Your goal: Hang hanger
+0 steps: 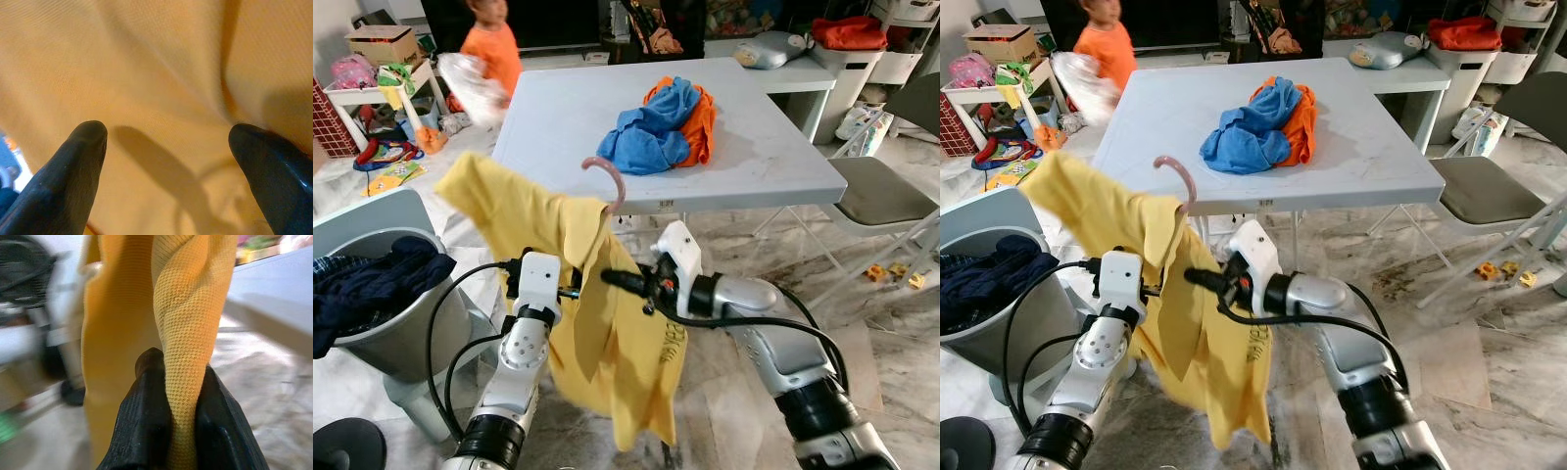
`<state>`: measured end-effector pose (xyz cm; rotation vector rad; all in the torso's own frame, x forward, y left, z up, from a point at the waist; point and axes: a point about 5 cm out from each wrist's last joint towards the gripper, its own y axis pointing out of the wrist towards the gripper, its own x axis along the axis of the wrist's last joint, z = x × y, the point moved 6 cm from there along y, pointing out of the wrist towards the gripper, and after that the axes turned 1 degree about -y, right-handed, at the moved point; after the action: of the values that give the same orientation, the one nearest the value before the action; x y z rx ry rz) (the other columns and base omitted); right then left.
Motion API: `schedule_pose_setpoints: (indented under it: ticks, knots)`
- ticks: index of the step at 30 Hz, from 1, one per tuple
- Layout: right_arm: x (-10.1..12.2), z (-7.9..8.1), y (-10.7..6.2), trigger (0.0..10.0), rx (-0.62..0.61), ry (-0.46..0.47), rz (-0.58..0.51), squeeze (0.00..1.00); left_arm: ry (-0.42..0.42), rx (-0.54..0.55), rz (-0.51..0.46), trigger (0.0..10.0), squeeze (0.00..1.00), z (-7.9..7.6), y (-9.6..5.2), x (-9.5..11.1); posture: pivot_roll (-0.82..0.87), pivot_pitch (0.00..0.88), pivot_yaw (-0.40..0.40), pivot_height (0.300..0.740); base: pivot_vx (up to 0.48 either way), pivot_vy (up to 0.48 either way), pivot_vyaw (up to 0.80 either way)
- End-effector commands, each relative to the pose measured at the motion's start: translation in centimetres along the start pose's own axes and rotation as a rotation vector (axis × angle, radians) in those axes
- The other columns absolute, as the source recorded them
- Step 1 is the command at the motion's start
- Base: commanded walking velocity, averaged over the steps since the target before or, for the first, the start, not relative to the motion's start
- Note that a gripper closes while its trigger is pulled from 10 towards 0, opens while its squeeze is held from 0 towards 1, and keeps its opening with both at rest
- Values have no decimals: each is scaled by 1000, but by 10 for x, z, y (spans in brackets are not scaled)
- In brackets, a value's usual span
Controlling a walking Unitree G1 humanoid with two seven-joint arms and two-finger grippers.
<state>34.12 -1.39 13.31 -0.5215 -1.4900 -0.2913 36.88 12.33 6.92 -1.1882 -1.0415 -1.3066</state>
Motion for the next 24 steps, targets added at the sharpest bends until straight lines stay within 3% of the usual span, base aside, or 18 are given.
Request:
schedule_pose_setpoints:
  ticks: [1,13,15,18,19,24]
  knots:
    - [26,-8,5,10000,-39,-40,-87,0,-7,-35,-4,10000,0,-6,1,1,-16,0,38,740,0,0,0]
    - [53,-15,15,10000,-94,-64,-171,0,-1,-148,-13,10000,0,-30,0,4,-16,0,37,740,0,0,0]
    - [48,-20,15,10000,-120,-113,-146,0,0,-160,-29,10000,0,-32,0,9,-22,0,40,740,0,0,0]
    - [42,-23,16,10000,-142,-177,-116,0,21,-125,-42,10000,0,-24,0,12,-18,0,37,740,0,0,0]
    - [39,-25,17,10000,-161,-204,-105,0,41,-64,-53,10000,0,-11,-1,13,-17,0,36,740,0,0,0]
    - [36,-26,20,10000,-175,-215,-96,0,46,-3,-88,10000,0,2,-3,17,-12,0,30,740,0,0,0]
